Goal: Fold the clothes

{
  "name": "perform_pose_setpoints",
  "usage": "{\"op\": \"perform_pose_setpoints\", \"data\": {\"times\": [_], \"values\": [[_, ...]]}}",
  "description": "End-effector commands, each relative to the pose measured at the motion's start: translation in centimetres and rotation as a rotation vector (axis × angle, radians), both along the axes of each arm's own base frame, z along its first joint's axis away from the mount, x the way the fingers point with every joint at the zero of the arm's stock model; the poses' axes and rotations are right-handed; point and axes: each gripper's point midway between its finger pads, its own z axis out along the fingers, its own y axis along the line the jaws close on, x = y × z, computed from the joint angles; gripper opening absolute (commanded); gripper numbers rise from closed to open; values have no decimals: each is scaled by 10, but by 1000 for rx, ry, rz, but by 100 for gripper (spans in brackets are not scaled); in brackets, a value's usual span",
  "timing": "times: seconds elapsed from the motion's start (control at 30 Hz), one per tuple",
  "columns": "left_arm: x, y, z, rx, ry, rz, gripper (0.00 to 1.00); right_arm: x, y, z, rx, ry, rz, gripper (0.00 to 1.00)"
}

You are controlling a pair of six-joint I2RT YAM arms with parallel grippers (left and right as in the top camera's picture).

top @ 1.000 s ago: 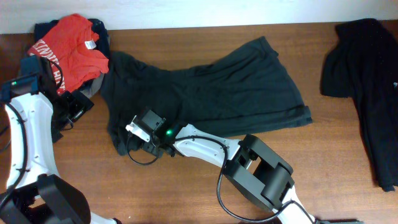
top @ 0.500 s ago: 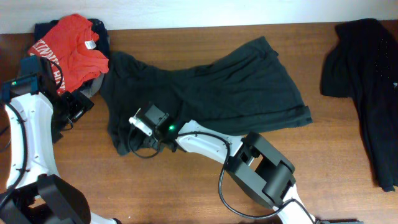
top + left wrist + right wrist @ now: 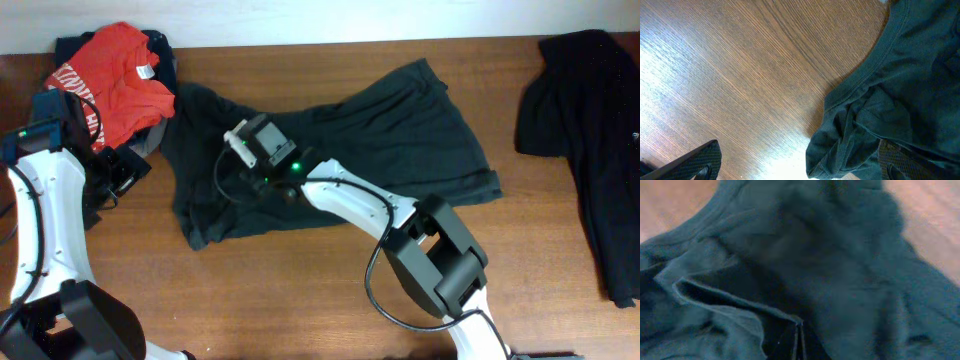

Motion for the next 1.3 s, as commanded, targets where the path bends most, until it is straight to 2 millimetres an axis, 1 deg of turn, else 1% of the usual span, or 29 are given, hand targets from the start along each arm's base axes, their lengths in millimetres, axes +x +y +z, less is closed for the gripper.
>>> {"op": "perform_pose_setpoints", "data": {"times": [0.0,0.1,0.23,0.37,0.4,0.5,0.57,0.63,0.67,0.73,0.8,0.83,0.9,0.97,1.07,1.1,1.17,1.23,1.27], "values": [[0,0,10,6,-29,-17,99,18,-10,1,1,-22,-79,4],[-1,0,10,6,-28,-18,99,25,-15,3,-5,-41,-103,4],[-2,-1,10,3,-21,-17,99,40,-31,6,-26,-80,-198,4],[-3,-1,10,2,-17,-17,99,48,-40,7,-23,-85,-221,4],[-3,-1,10,2,-16,-18,99,50,-42,7,-20,-84,-229,11],[-4,-2,9,0,-12,-18,99,56,-47,9,2,-81,-261,44],[-5,-2,9,-2,-11,-18,99,60,-51,11,12,-85,-279,54],[-5,-5,9,-15,-9,-33,99,64,-55,11,19,-82,-298,71],[-4,-9,9,-32,-13,-61,99,66,-59,11,21,-78,-319,76],[-1,-18,9,-74,-28,-130,99,71,-67,11,30,-68,-361,81],[-1,-33,9,-132,-34,-210,99,72,-74,15,52,-18,-409,83],[-3,-36,9,-137,-24,-225,99,70,-73,18,58,5,-401,83],[-11,-45,8,-149,14,-268,99,60,-62,27,90,90,-334,83],[-19,-56,7,-163,55,-315,99,51,-53,41,116,150,-284,84],[-33,-76,7,-194,123,-365,98,48,-47,62,138,169,-260,88],[-35,-82,7,-201,136,-386,97,49,-46,67,148,171,-269,91],[-37,-99,7,-220,147,-440,93,53,-47,77,181,183,-310,100],[-36,-114,5,-224,151,-488,84,60,-54,84,222,210,-374,99],[-35,-120,3,-220,150,-512,82,63,-58,87,239,224,-399,99]]}}
